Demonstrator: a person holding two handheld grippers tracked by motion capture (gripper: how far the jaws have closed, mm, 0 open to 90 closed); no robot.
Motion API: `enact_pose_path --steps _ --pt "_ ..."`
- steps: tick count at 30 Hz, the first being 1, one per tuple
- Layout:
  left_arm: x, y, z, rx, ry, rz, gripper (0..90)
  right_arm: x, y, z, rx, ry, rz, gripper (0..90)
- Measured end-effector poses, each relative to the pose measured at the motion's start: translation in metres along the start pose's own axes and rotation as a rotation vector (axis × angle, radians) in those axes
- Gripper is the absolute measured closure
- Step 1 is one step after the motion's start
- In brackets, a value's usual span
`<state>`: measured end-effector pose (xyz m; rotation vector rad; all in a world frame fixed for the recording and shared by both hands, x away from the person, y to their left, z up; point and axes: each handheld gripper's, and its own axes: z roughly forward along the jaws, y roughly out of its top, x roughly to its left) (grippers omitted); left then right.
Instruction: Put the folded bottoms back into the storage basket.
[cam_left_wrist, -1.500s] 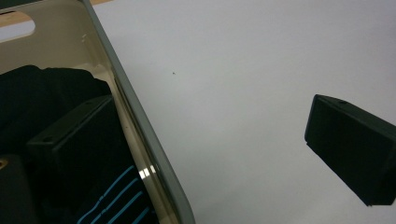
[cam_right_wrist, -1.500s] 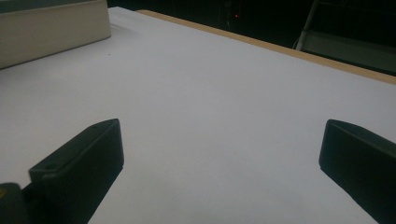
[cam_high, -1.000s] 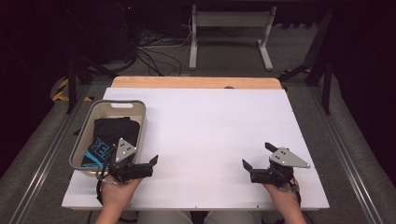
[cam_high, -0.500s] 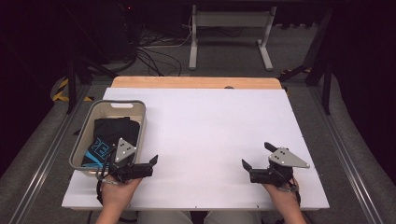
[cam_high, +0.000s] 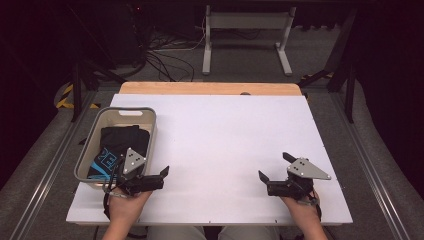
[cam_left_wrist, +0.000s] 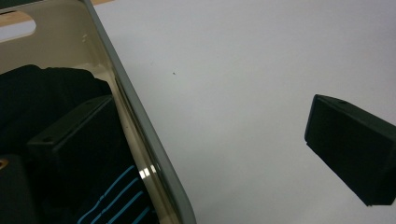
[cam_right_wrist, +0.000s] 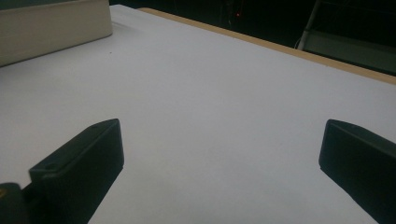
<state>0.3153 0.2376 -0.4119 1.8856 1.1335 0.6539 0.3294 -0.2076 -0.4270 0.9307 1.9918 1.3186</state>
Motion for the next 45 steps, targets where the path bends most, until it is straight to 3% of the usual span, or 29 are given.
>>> enact_pose_path --steps 45 --pt "0.0000 -0.0002 -0.0005 0.002 -0.004 0.007 4.3 -0.0002 0.0001 0.0013 0.004 0.004 -0.004 0.8"
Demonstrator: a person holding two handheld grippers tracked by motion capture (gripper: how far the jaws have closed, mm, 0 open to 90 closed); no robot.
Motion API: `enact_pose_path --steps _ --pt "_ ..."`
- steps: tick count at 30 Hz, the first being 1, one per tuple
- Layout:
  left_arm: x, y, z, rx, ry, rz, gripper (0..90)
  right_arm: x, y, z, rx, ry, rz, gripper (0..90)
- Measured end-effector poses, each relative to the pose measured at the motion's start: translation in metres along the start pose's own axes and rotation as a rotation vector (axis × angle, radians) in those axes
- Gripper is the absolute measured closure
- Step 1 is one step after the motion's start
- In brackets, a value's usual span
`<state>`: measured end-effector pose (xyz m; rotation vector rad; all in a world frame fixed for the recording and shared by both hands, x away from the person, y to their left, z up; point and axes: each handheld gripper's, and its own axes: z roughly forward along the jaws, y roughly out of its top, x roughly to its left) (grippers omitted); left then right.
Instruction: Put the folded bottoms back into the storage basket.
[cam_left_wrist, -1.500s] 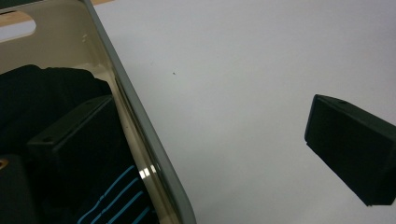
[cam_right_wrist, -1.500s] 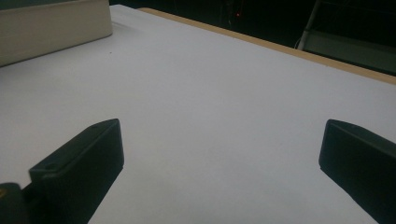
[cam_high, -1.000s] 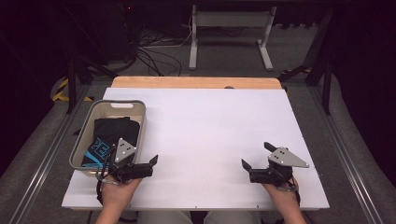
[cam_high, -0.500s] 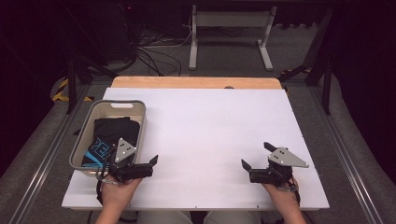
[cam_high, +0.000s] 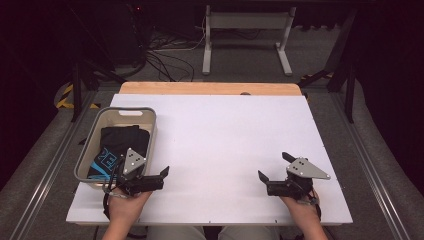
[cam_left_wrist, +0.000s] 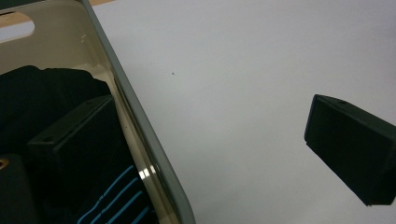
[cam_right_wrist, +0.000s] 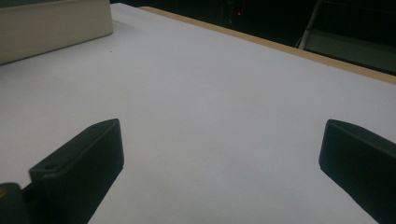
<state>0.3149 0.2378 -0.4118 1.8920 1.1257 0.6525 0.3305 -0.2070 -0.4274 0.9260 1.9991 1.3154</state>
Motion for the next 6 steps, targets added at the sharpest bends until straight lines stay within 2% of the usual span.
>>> enact_pose_path --steps 6 --pt "-0.0006 -0.0002 0.0001 0.001 -0.001 -0.001 4.4 -0.0002 0.0000 0.0004 0.000 0.000 -0.002 0.8"
